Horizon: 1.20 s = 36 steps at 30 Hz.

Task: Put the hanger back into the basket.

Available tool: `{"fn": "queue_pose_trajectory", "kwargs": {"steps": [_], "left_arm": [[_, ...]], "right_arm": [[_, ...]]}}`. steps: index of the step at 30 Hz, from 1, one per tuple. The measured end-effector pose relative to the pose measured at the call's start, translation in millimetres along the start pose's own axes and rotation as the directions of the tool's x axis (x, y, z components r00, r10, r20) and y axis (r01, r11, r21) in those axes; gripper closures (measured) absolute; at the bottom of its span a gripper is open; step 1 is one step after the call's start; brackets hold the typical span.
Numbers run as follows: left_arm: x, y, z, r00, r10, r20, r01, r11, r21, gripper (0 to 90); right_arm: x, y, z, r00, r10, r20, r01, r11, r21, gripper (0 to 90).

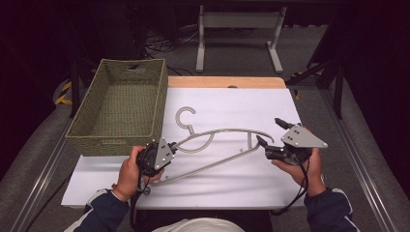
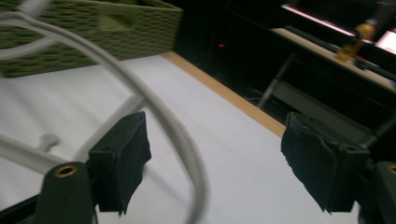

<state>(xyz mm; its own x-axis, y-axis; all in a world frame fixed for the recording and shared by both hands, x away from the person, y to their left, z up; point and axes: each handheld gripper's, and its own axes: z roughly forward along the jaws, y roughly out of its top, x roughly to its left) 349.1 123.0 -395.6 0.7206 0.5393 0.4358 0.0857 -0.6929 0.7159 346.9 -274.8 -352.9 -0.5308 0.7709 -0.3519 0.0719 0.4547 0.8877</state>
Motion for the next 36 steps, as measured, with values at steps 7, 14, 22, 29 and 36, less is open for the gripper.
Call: {"fn": "queue_pose_trajectory", "kwargs": {"steps": [7,14,22,29,36], "left_arm": [[6.9,2.2,-5.0,0.9983,-0.054,-0.019,0.054,0.9981,-0.031,81.4],[14.6,6.5,-10.3,0.9951,-0.093,-0.033,0.09,0.9932,-0.074,81.4],[28.0,15.3,-15.0,0.9868,-0.157,-0.038,0.151,0.9799,-0.13,81.4],[40.8,22.5,-16.9,0.9783,-0.202,-0.045,0.191,0.9636,-0.187,81.4],[56.1,24.0,-22.6,0.9656,-0.248,-0.077,0.224,0.9459,-0.234,81.4]], "right_arm": [[-19.0,-27.2,-15.7,0.9931,0.098,0.065,-0.094,0.994,-0.051,14.9],[-13.6,-49.3,-12.4,0.9906,0.129,0.043,-0.127,0.991,-0.047,14.1],[17.1,-63.0,7.3,0.9974,0.069,-0.022,-0.069,0.998,-0.011,13.6],[24.7,-66.1,15.6,0.9953,0.086,-0.044,-0.086,0.996,0.004,13.4],[26.7,-69.7,21.2,0.9951,0.084,-0.053,-0.082,0.996,0.037,13.5]]}}
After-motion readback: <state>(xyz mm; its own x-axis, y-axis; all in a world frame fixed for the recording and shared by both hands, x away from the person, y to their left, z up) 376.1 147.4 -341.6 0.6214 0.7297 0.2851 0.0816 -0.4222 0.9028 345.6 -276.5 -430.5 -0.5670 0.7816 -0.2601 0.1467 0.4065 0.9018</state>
